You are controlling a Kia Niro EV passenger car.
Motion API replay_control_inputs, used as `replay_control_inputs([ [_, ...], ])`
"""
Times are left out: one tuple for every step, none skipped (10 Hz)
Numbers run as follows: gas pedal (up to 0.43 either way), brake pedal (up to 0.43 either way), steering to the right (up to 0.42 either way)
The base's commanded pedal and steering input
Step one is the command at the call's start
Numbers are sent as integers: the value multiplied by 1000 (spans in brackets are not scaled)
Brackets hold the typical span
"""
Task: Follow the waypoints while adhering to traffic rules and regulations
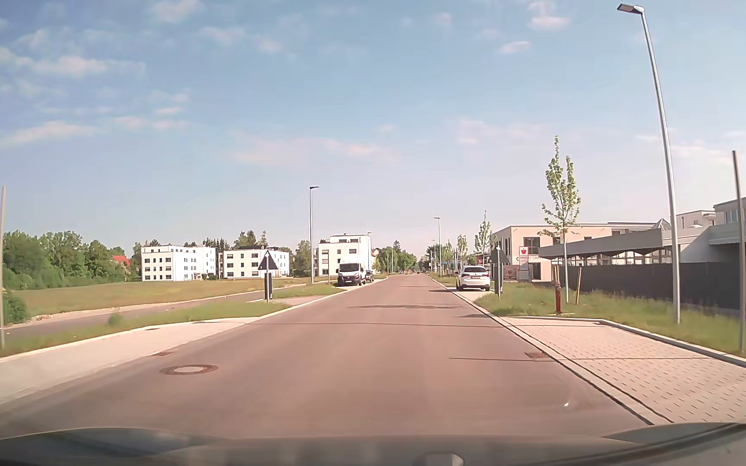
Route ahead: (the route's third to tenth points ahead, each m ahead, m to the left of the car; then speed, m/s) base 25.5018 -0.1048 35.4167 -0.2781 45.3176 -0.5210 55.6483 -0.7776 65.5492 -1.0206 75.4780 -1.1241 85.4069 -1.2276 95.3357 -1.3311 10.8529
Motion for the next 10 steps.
replay_control_inputs([
  [118, 0, 16],
  [118, 0, 16],
  [130, 0, 16],
  [130, 0, 14],
  [130, 0, 12],
  [130, 0, 12],
  [130, 0, 10],
  [130, 0, 8],
  [110, 0, 8],
  [67, 0, 7],
])
